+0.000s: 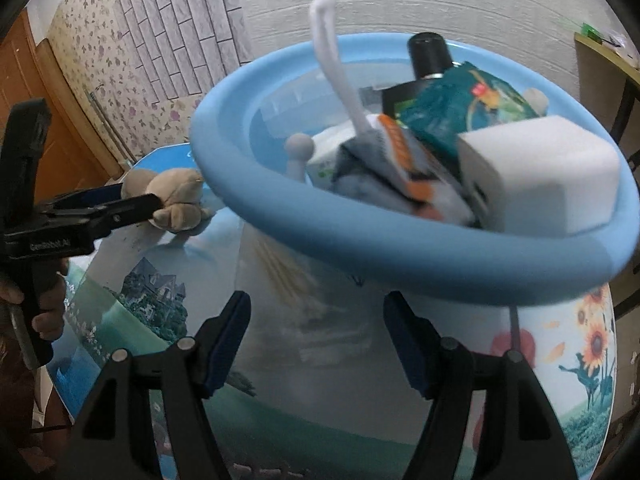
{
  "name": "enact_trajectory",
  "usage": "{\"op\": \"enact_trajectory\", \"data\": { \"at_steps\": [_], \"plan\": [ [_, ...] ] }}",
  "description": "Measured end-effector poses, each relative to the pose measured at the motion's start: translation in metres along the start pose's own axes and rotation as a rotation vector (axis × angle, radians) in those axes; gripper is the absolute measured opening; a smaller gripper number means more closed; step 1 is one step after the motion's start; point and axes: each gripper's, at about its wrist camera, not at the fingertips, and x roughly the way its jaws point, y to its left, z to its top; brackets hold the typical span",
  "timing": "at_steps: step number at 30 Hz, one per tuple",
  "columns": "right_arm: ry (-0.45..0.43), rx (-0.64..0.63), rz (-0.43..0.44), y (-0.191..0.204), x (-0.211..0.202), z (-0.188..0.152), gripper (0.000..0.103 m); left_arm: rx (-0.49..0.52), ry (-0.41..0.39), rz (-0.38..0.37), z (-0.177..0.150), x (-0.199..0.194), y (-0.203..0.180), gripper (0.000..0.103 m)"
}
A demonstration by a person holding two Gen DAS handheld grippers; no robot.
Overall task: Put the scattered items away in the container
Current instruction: 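Grasp the tan plush toy with left tool while right tool reaches the cotton swab bag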
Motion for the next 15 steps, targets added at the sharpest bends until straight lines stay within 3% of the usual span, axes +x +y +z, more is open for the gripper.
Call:
{"op": "enact_trajectory", "data": {
  "at_steps": [6,8,15],
  "plan": [
    [-0.006,-0.006,0.028,0.002,0.001,0.0,0.047,0.002,-0.01,-0.02,-0.001,-0.001,0.003,0.094],
    [-0.004,0.007,0.053,0.0,-0.001,0.0,0.034,0.018,-0.006,-0.018,-0.002,-0.003,0.002,0.091],
    [-0.01,0.011,0.089,0.002,-0.008,0.0,0.019,0.038,0.0,-0.037,-0.013,-0.016,-0.008,0.084]
  ]
}}
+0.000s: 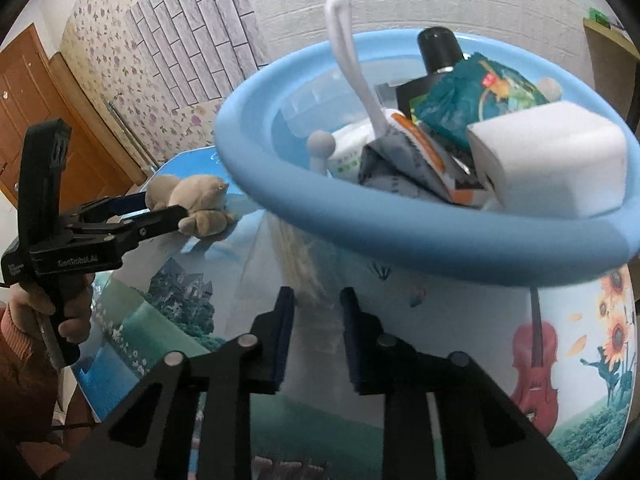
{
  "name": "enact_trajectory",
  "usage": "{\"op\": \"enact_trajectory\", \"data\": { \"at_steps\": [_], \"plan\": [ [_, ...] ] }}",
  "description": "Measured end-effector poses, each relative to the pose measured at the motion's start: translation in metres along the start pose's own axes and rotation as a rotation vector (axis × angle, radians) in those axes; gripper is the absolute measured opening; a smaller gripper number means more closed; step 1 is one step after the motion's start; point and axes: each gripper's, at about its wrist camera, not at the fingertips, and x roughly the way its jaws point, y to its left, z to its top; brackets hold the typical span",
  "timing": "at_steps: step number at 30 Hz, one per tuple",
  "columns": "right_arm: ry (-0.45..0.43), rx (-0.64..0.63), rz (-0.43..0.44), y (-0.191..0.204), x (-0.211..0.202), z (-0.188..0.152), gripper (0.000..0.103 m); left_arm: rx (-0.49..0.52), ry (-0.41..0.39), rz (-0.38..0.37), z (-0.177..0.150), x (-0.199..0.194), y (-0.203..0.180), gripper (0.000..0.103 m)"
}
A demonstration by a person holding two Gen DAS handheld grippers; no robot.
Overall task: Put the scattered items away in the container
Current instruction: 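Grasp the tan plush toy with left tool while right tool reaches the cotton swab bag, then lift the plush toy with left tool while right tool grasps the cotton swab bag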
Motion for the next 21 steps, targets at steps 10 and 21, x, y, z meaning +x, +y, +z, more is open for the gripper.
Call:
{"op": "enact_trajectory", "data": {
  "at_steps": [10,21],
  "plan": [
    [-0.054,-0.069,0.005,0.022,-0.039,-0.008,0.012,0.032,-0.034,-0.02,-0.019,-0.045,-0.031,0.084],
    [-0.083,-0.035,-0.046,0.012,-0.081,-0.039,0.012,0.04,-0.007,-0.032,-0.054,-0.071,-0.061,0.085]
  ]
}}
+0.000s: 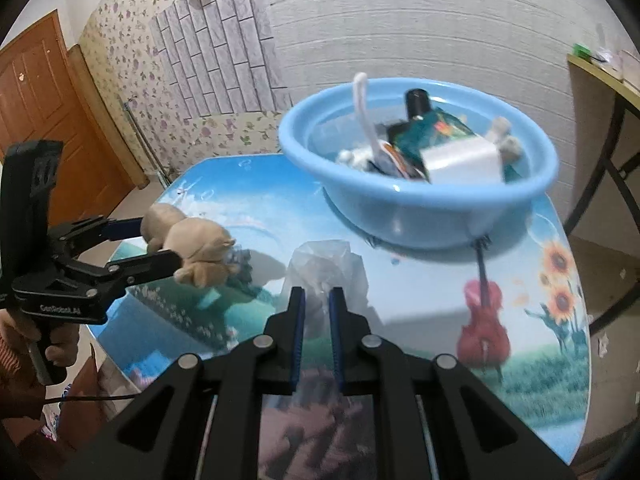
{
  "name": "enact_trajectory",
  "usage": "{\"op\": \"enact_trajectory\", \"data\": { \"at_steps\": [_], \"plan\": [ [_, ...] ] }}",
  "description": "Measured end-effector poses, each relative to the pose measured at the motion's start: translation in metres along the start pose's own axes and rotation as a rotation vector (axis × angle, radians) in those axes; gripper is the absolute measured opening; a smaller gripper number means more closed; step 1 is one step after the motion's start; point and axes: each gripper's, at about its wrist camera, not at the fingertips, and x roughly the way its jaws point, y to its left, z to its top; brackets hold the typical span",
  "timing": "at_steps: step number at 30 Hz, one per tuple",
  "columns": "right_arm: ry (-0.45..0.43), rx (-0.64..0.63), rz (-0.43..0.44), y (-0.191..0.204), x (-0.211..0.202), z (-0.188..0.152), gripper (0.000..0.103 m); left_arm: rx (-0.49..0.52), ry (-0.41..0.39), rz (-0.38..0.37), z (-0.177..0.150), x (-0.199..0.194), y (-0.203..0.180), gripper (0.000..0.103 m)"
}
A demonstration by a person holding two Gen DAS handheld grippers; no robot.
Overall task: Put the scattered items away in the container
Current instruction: 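Lift the plush toy with left tool while right tool grasps the cotton swab bag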
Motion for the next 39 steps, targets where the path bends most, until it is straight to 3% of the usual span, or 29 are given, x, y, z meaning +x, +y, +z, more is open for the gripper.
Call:
{"op": "enact_trajectory", "data": {
  "at_steps": [15,18,20,22,28,39],
  "plan": [
    [0.011,0.089,-0.075,-0.039,-0.02,-0.029,0.015,0.025,0.064,0.046,-0.031,-0.008,-0.014,0.087],
    [0.024,0.09,-0.093,-0.04,-0.02,-0.031,0.031,0.025,0.069,0.044,-0.032,-0.006,-0.015,0.091],
    [0.024,0.079,-0.112,-0.039,-0.019,-0.032,0.05,0.031,0.072,0.053,-0.031,-0.005,-0.016,0.092],
    [0.013,0.064,-0.115,-0.036,-0.02,-0.034,0.057,0.037,0.074,0.058,-0.031,-0.003,-0.017,0.093],
    [0.012,0.005,-0.095,-0.022,-0.017,-0.033,0.07,0.046,0.075,0.068,-0.028,0.004,-0.019,0.099],
    [0.042,-0.017,-0.088,-0.013,0.004,-0.031,0.071,0.08,0.076,0.119,-0.019,0.022,-0.022,0.101]
  ]
}}
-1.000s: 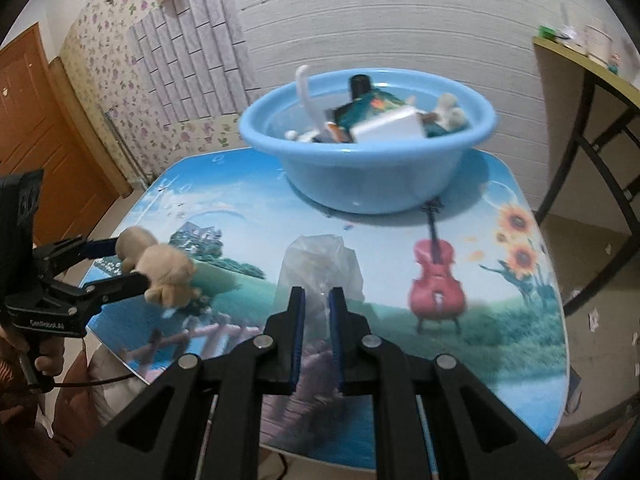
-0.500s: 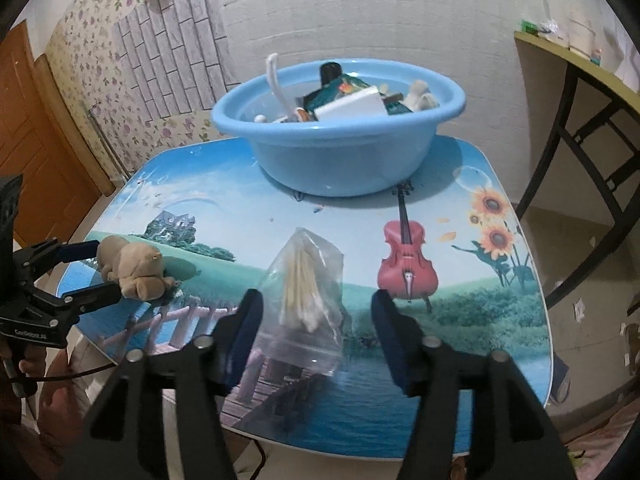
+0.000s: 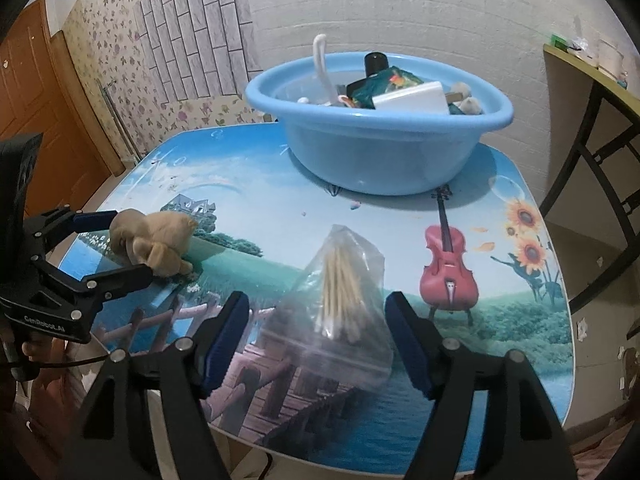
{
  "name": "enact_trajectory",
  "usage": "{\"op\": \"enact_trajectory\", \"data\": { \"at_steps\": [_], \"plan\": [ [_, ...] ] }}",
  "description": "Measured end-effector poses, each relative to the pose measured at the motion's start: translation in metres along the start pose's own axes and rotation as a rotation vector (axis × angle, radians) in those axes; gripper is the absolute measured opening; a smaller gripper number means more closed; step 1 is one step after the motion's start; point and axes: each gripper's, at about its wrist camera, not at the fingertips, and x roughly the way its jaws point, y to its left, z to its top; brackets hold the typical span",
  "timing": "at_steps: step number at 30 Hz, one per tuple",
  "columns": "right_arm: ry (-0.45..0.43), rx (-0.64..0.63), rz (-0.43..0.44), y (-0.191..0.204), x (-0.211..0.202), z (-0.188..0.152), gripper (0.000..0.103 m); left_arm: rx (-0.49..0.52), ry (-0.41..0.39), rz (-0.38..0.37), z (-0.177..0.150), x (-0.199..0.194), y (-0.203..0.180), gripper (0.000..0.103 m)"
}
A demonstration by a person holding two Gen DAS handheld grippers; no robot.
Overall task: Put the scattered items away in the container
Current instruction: 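Lift the plush toy with left tool while right tool grasps the cotton swab bag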
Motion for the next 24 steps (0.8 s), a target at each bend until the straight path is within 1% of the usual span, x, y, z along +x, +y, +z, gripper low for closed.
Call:
{"op": "enact_trajectory", "data": {
  "at_steps": [5,10,14,15,17,20,24],
  "plan": [
    [0.012,-0.007,-0.013,0.002,0.009,0.002,0.071,0.003,0.001,0.009,0.005,0.009,0.001,0.101],
    [0.028,0.013,-0.014,-0.002,0.017,0.004,0.071,-0.036,0.039,-0.018,0.01,0.024,0.008,0.101],
    [0.04,0.023,-0.016,-0.005,0.022,0.004,0.071,-0.06,0.035,-0.028,0.011,0.03,0.012,0.101],
    [0.042,0.025,-0.015,-0.006,0.023,0.004,0.071,-0.067,0.031,-0.032,0.011,0.03,0.013,0.1],
    [0.044,0.024,-0.018,-0.006,0.025,0.004,0.071,-0.076,0.017,-0.029,0.012,0.029,0.016,0.086],
    [0.047,0.024,-0.021,-0.007,0.026,0.004,0.071,-0.093,0.012,-0.054,0.012,0.027,0.02,0.083],
    [0.047,0.035,-0.016,-0.009,0.026,0.003,0.07,-0.089,-0.005,-0.063,0.011,0.021,0.021,0.082]
  ]
}}
